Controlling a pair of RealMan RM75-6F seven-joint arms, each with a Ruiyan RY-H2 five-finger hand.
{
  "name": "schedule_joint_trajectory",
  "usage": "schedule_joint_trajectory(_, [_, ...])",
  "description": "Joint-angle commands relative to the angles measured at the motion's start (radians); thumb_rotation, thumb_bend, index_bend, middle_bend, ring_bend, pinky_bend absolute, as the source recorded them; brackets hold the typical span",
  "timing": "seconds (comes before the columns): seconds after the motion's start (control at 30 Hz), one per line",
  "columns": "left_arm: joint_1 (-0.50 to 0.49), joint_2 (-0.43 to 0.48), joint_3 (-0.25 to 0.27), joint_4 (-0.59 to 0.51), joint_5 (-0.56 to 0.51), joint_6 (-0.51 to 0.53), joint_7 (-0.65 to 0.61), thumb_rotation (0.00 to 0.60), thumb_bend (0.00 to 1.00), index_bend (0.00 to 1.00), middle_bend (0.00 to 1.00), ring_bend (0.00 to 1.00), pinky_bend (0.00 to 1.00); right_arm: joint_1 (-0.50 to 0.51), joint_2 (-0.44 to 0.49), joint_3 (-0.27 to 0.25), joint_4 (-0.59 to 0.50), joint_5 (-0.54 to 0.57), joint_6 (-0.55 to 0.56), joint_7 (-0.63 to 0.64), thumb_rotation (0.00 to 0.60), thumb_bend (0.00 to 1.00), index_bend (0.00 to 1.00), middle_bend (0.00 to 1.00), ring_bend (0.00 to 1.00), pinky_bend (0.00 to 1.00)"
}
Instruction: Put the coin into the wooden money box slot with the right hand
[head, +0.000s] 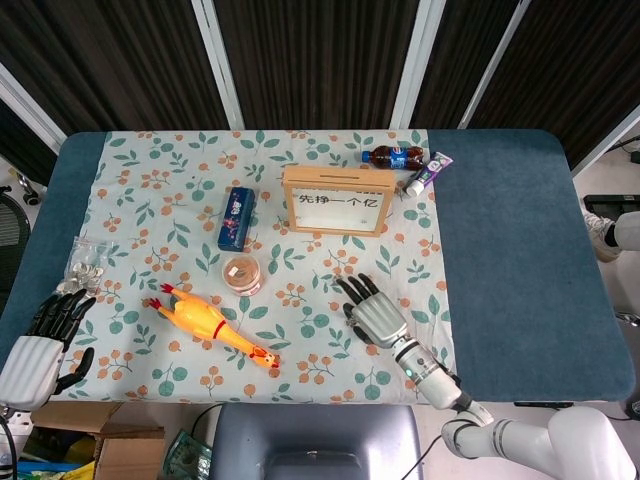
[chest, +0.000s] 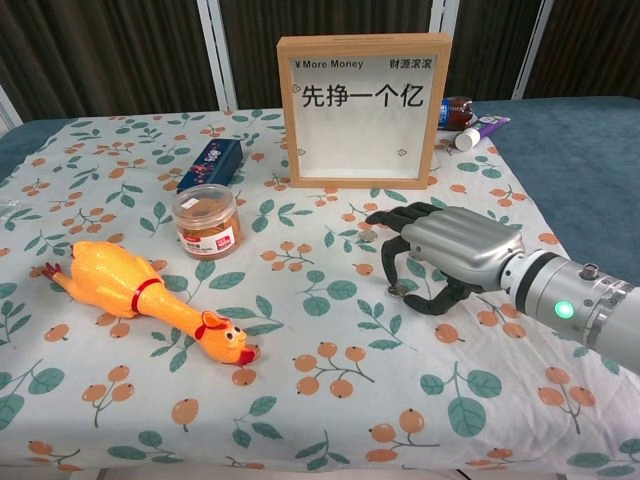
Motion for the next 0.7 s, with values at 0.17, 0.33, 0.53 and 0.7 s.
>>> schedule_joint_trajectory(0.17, [0.001,0.001,0.000,0.001,0.000,0.003,-0.005,0.600,0.48,0.00,0.00,0.00,0.04,0.010,-0.007,0.001,0.004,0.003,-0.008,-0.005,0.600,0.47,0.58,0.15,0.00,0.00])
schedule_joint_trajectory(0.33, [0.004,0.002,-0.001,0.004,0.005,0.012,-0.012,0.600,0.48,0.00,0.00,0.00,0.04,0.012,-0.012,0.000,0.009,0.002,-0.005,-0.002,0.600,0.47,0.59,0.15,0.00,0.00])
schedule_joint_trajectory(0.53, [0.003,0.002,0.001,0.009,0.010,0.014,-0.022,0.600,0.48,0.00,0.00,0.00,0.04,0.014,-0.017,-0.001,0.015,-0.004,0.003,0.010,0.600,0.48,0.60,0.15,0.00,0.00])
schedule_joint_trajectory(0.7, [0.005,0.001,0.001,0.014,0.013,0.021,-0.030,0.600,0.48,0.00,0.00,0.00,0.04,0.017,-0.023,0.002,0.021,-0.002,0.004,0.015,0.600,0.48,0.62,0.15,0.00,0.00])
